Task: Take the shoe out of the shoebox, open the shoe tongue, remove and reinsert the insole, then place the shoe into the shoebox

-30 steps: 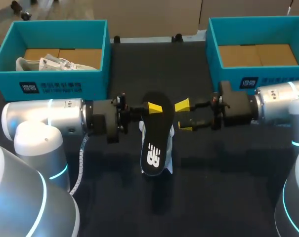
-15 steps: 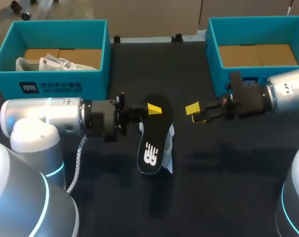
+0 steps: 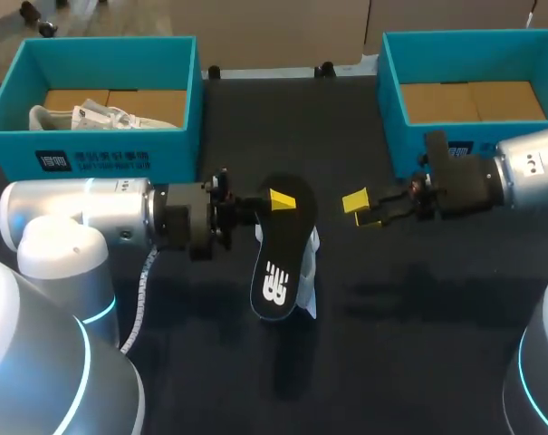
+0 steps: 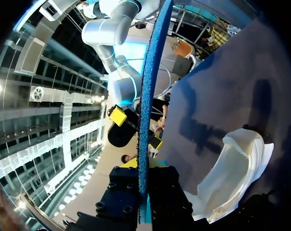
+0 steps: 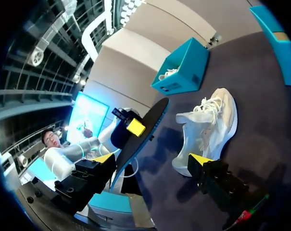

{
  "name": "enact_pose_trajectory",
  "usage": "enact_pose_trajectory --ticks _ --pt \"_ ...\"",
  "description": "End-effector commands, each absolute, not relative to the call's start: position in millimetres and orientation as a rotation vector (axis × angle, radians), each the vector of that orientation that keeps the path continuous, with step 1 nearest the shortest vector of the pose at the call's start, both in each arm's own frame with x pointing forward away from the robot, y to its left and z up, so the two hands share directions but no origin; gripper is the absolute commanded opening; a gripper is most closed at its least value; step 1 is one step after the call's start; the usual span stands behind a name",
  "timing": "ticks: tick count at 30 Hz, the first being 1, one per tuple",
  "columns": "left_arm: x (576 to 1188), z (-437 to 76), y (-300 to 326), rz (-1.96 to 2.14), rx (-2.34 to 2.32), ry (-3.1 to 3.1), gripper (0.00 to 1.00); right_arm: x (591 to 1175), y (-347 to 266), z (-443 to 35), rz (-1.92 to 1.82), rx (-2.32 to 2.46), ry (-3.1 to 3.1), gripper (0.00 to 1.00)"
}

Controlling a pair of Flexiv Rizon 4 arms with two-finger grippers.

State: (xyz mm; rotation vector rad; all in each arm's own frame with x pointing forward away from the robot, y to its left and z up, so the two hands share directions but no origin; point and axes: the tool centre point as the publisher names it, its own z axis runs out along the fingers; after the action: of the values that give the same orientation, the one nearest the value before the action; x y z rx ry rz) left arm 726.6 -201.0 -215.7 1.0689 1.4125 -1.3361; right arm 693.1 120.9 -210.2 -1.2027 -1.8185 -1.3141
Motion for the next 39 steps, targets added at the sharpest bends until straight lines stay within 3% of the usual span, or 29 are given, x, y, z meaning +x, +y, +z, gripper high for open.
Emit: enact_pose_trajectory --ticks 1,20,39 --pt "726.0 -215.2 -200.9 -1.335 1.069 1.413 0.00 693.3 120.6 -210.8 -1.326 -1.169 -1.863 1.00" --pt "695.2 -212.1 -187.1 -1.748 0.949 1.495 0.00 680.9 107.0 -211.1 -1.332 -0.673 -2.431 1.00" --pt "689.3 -210.5 -186.1 -1.773 0.930 1.501 0.00 680.5 107.0 -209.8 -1.303 -0.685 -2.429 1.00"
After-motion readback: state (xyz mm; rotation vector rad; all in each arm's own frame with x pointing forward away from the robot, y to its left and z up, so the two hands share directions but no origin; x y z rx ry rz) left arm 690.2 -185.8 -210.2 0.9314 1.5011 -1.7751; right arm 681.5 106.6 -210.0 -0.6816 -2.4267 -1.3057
